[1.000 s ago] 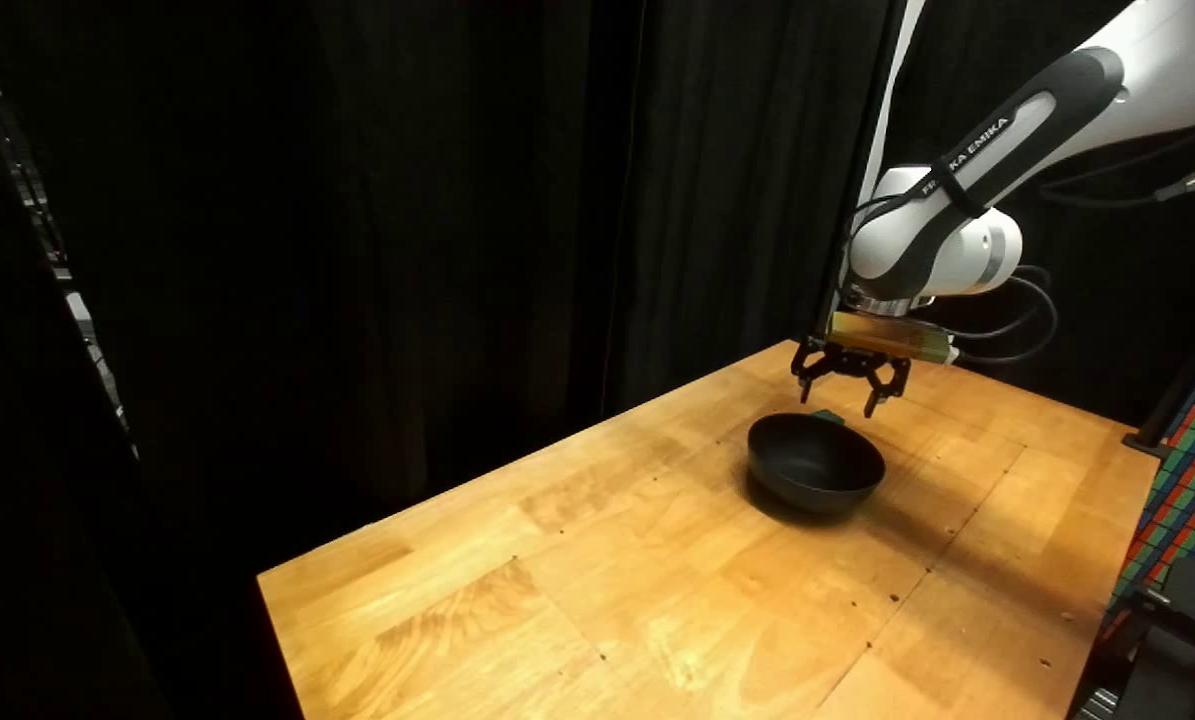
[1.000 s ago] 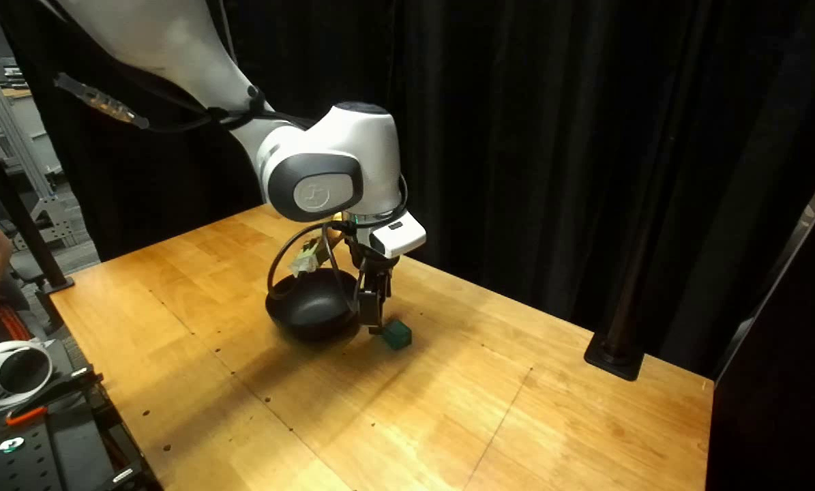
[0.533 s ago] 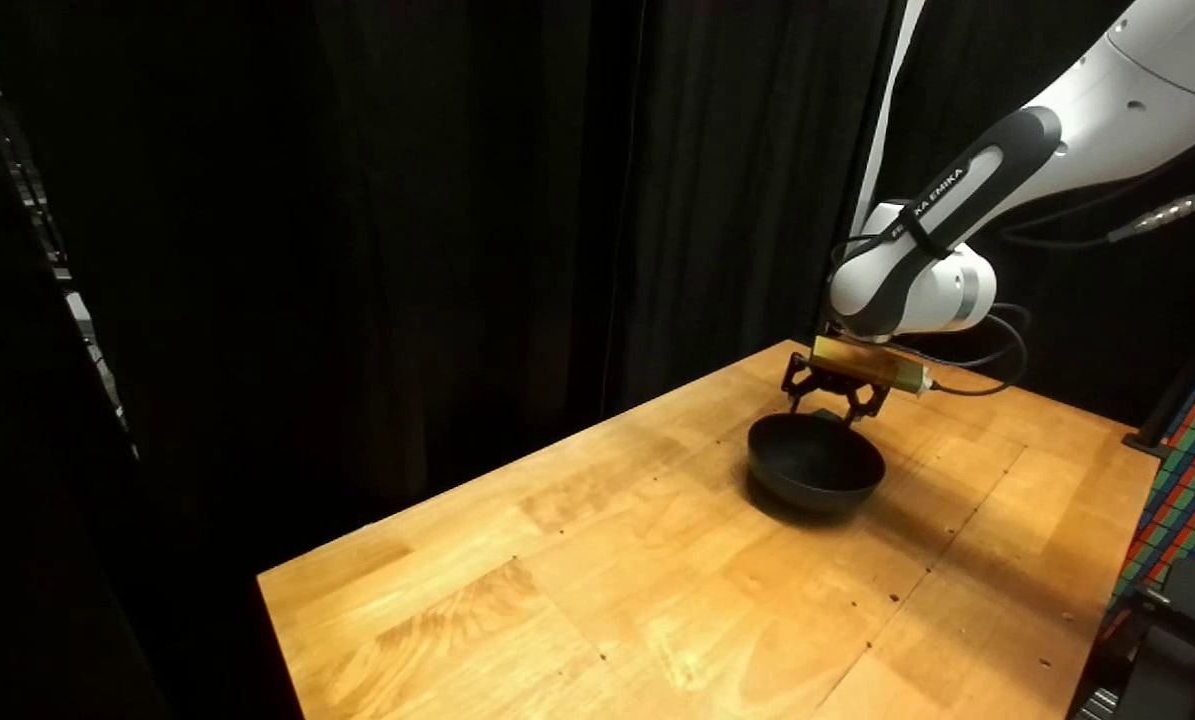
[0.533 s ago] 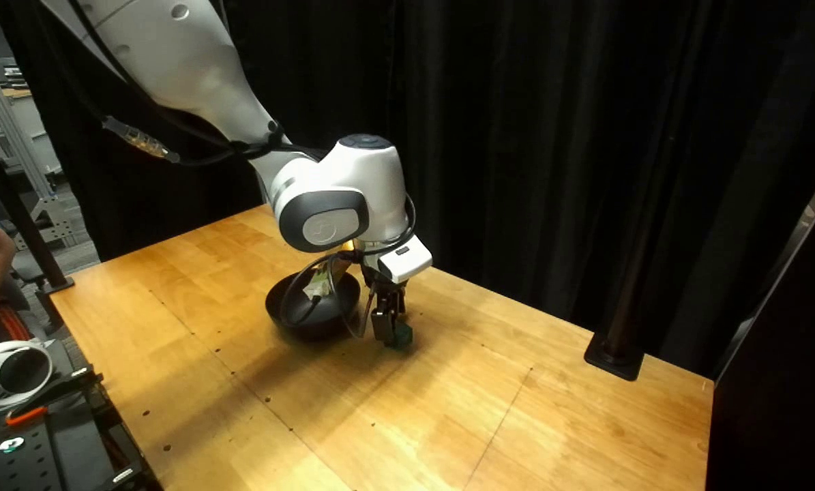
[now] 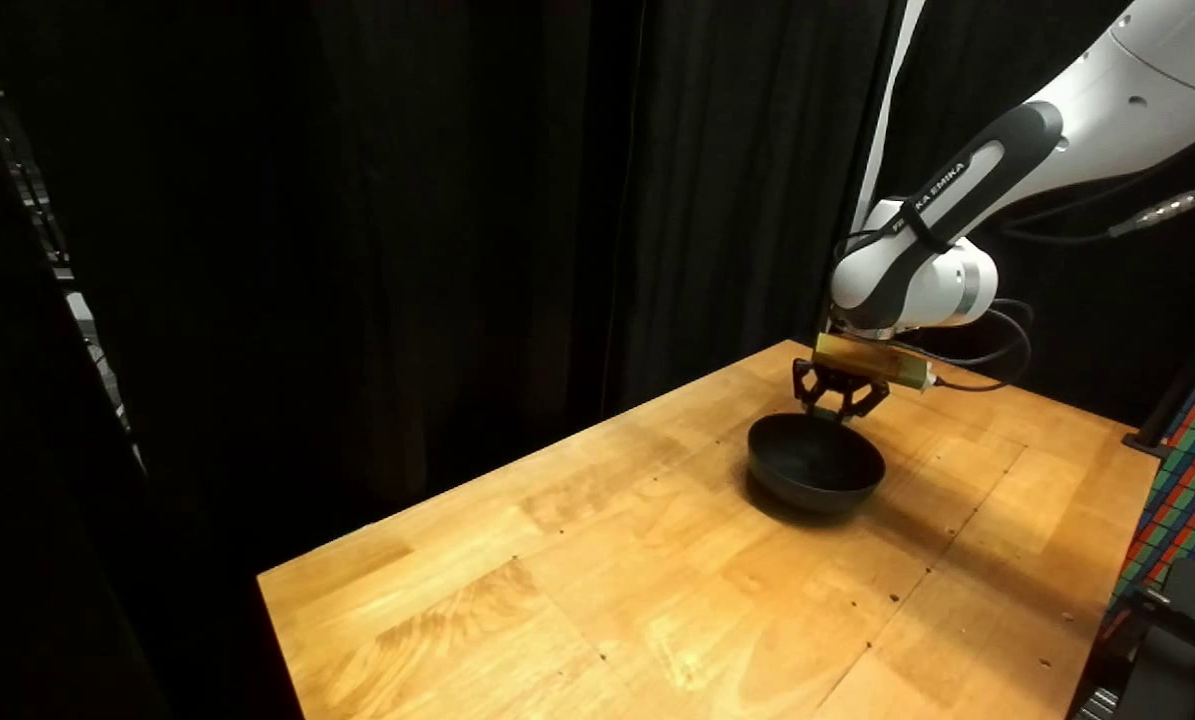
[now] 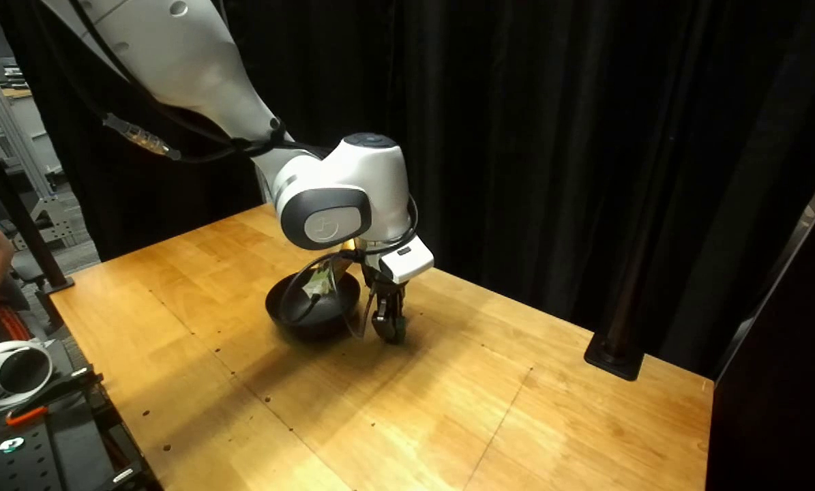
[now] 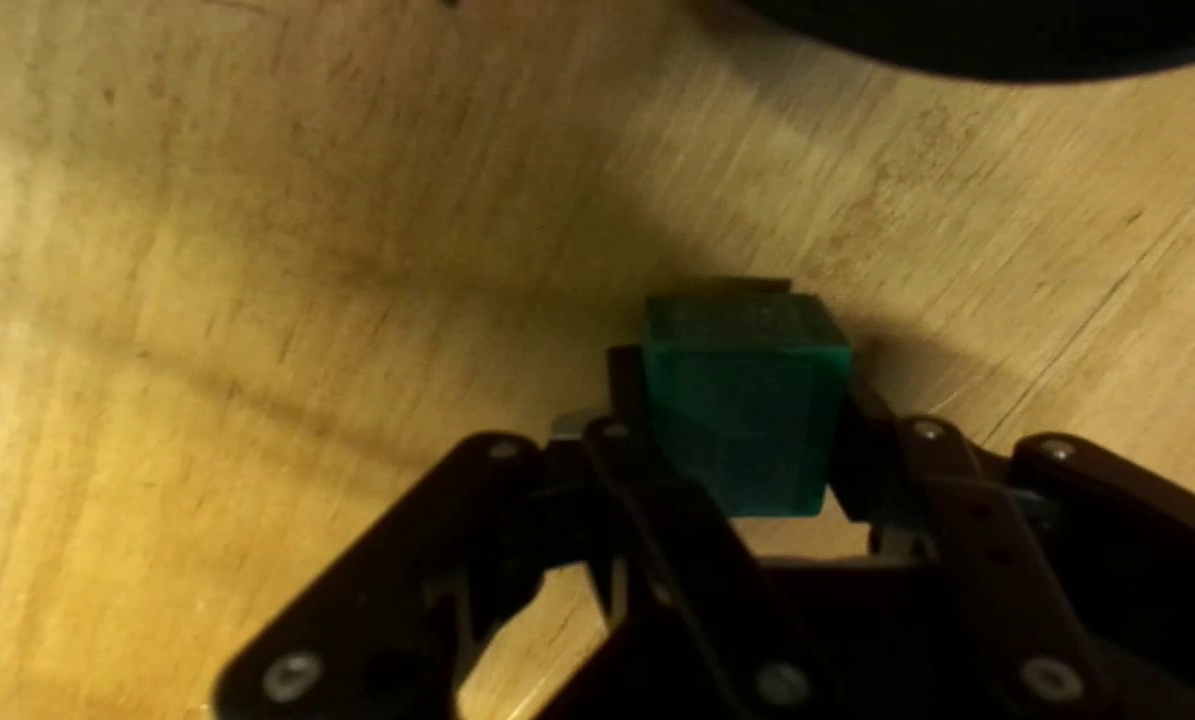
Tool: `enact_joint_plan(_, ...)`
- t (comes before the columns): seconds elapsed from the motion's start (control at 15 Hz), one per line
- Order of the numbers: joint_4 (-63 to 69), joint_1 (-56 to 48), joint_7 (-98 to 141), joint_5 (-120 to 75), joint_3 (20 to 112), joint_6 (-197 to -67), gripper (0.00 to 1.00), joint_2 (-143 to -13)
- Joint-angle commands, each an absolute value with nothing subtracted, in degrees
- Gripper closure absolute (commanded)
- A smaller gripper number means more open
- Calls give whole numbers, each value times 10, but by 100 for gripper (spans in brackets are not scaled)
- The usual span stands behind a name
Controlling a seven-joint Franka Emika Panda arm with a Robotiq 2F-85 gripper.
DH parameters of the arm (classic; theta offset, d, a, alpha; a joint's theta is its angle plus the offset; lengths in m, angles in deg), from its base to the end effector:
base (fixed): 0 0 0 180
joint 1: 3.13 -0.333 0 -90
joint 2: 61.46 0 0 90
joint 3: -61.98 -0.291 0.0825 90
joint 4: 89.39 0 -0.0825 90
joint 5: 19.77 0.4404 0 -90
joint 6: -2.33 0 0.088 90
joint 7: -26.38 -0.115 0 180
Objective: Pick up the green cube and put it in the bowl
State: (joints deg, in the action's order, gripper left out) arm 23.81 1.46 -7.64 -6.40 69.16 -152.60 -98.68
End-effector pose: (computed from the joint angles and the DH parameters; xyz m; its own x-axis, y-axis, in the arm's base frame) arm 0.6129 -0.1393 0.0681 0.5565 -0.8294 0.0482 -0.8254 -0.5586 -0.0820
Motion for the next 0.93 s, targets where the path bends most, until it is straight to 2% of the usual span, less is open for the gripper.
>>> enact_joint_plan(0.0, 297, 20, -23, -43, 672, -1466, 83, -885)
enact_joint_plan(0.33, 370, 16, 101, -42, 635, -1376, 83, -780)
enact_joint_plan(0.4, 381, 16, 123, -39, 628, -1353, 40, -769)
enact_joint_plan(0.73, 423, 20, 245, -28, 614, -1253, 3, -704)
enact_joint_plan(0.87, 445, 22, 274, -11, 619, -1238, 0, -667)
